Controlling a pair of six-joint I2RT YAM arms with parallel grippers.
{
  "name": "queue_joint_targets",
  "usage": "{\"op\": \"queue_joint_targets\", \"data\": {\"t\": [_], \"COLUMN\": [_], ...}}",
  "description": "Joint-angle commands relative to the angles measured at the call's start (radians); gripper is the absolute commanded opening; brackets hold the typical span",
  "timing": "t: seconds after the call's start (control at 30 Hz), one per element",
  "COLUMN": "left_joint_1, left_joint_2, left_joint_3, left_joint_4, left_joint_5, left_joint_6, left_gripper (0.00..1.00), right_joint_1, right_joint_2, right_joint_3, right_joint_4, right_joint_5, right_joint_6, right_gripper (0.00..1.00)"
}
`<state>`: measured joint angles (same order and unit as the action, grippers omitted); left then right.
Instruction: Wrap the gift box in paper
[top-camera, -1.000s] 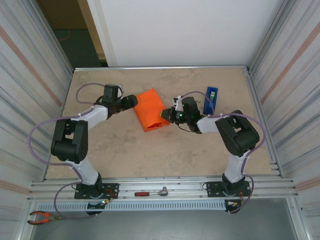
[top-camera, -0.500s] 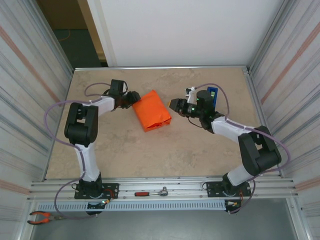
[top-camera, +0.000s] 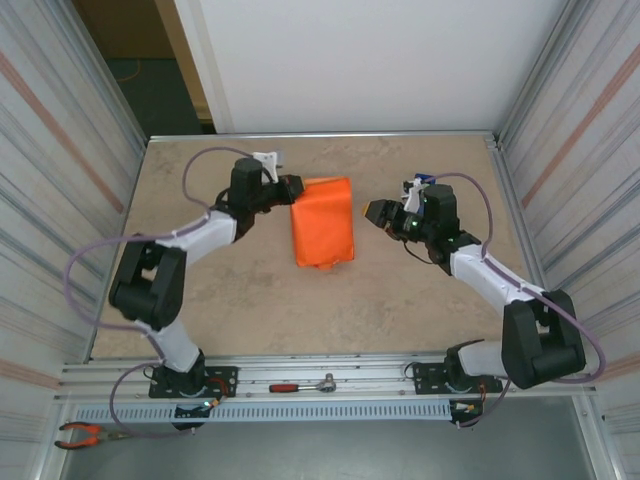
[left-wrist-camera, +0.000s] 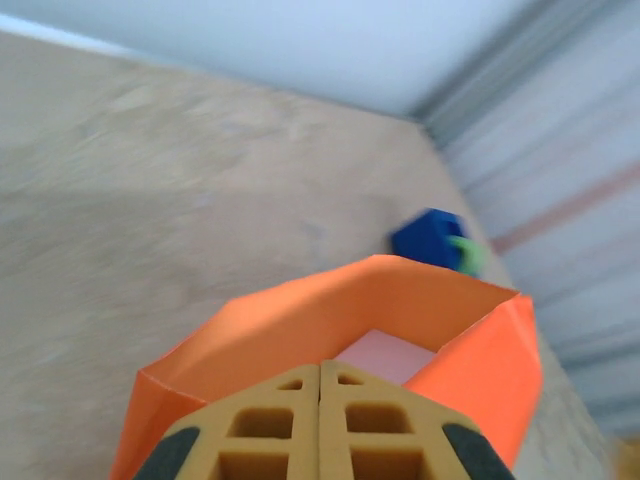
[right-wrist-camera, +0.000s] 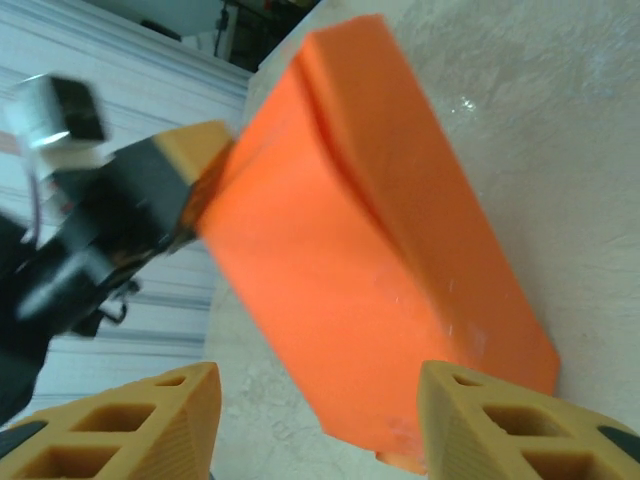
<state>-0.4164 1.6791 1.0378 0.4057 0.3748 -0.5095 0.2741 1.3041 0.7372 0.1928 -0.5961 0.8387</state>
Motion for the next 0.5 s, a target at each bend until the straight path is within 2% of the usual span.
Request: {"op": "queue_joint_targets", "data": {"t": [0.0, 0.17, 0.33, 0.47], "left_joint_1": [-0.038, -0.125, -0.161, -0.174], "left_joint_2": [-0.080, -0.190, -0.241, -0.246], "left_joint_3": [-0.138, -0.357, -0.512, -0.554], "left_joint_4": [0.267, 0.386, 0.509, 0.547], "left_joint_5": [0.029, 0.007, 0.009, 0.008], "left_joint_6": [0.121, 0.238, 0.230, 0.226], "left_gripper": [0.00, 0.00, 0.00, 0.00], "right_joint_1": [-0.013, -0.013, 0.004, 0.051], "right_joint_2": [-0.061, -0.147, -0.246, -0.256], "right_joint_3": [-0.010, -0.026, -0.047, -0.010], "right_joint_4": [-0.094, -0.205, -0.288, -0.338], "right_joint_5": [0.024, 0.075, 0.136, 0.170], "right_joint_6": [-0.057, -0.096, -0.109, -0.127], "right_gripper": [0.58, 0.70, 0.79, 0.82]}}
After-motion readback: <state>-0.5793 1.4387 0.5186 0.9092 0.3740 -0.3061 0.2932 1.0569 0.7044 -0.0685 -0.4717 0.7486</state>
